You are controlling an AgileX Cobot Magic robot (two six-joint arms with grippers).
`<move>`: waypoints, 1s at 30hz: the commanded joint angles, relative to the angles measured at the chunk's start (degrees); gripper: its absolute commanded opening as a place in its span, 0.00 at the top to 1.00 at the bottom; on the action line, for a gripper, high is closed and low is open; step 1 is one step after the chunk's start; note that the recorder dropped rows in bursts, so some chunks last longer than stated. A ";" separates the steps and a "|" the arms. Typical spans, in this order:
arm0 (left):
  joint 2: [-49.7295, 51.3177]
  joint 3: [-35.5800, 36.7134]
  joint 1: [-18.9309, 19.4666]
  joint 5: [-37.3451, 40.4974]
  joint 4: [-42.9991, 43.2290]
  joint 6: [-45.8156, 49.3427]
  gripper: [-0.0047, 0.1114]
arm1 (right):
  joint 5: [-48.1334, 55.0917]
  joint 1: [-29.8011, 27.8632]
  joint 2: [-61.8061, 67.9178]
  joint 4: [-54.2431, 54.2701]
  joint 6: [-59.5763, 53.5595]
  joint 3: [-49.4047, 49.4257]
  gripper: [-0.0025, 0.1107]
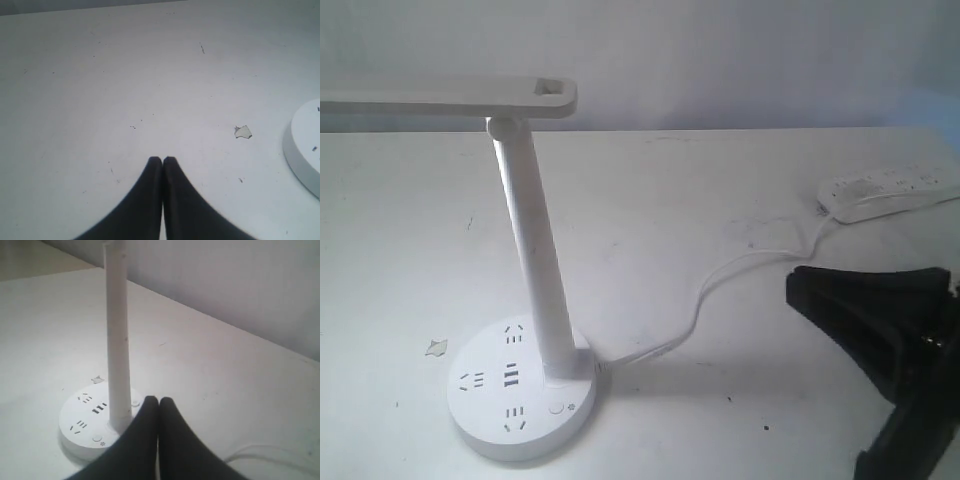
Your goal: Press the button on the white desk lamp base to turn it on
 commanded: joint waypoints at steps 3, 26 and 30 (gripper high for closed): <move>-0.18 0.11 -0.47 0.13 -0.14 0.00 0.96 | 2.31 -10.37 -8.08 8.78 0.29 4.25 0.98; -0.18 0.11 -0.47 -0.09 -0.14 0.00 0.96 | 5.36 -24.27 -28.47 8.27 -1.82 19.44 0.98; -0.18 0.11 -0.47 -0.09 -0.14 0.00 0.96 | 5.49 -24.27 -28.47 8.27 -1.69 19.44 0.98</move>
